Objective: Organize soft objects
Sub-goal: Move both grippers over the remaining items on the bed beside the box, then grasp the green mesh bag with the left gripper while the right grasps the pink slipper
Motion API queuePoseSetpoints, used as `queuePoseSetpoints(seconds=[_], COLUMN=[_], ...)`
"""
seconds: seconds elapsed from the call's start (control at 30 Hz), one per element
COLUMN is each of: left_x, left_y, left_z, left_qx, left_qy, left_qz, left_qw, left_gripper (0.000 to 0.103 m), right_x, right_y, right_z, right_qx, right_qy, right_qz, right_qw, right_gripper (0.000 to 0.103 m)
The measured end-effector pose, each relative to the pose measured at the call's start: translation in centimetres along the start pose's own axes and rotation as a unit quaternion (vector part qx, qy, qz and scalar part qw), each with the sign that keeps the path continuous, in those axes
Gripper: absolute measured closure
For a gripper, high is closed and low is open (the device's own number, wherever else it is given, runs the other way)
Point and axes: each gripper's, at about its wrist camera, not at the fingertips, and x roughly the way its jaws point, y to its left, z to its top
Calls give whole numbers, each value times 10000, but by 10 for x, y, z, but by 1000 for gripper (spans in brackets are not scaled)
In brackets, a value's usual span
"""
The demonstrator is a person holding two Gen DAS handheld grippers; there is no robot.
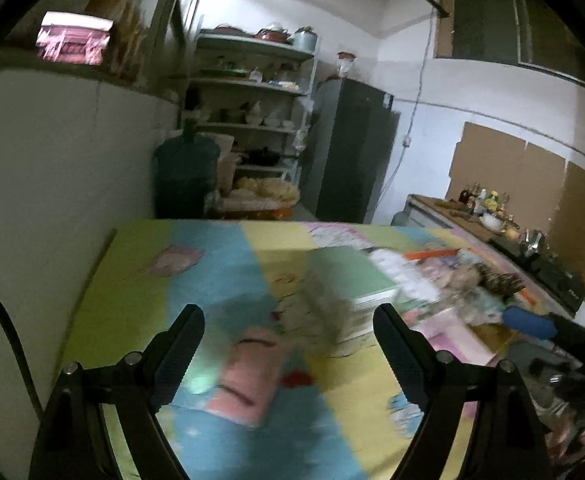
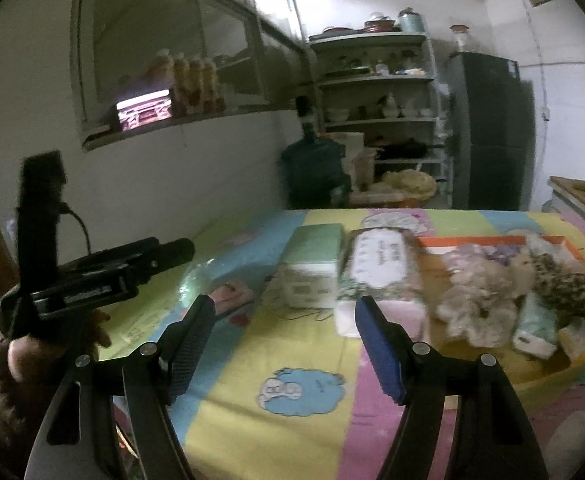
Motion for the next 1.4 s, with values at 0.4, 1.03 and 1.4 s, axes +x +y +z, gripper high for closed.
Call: queuePoseSetpoints(seconds=[0.4,1.03,1.4], left_x=[62,36,-42], left_y=[46,57,48], left_z=[-17,-24,-26], left_qx=[-299,-674,-649], left_qy=[923,464,-718], left_qz=[-363,387,857], left_qw=[9946,9959,9916], left_gripper=[23,60,60], right_x=[42,106,184], right_y=[27,35,58], right_z=[-12,-14,-12], right_qx=[-167,277,1059], right_qy=[387,1004,1683], right_qz=[344,887,690], right_qw=[9985,9906,9776], right_gripper=[29,29,29])
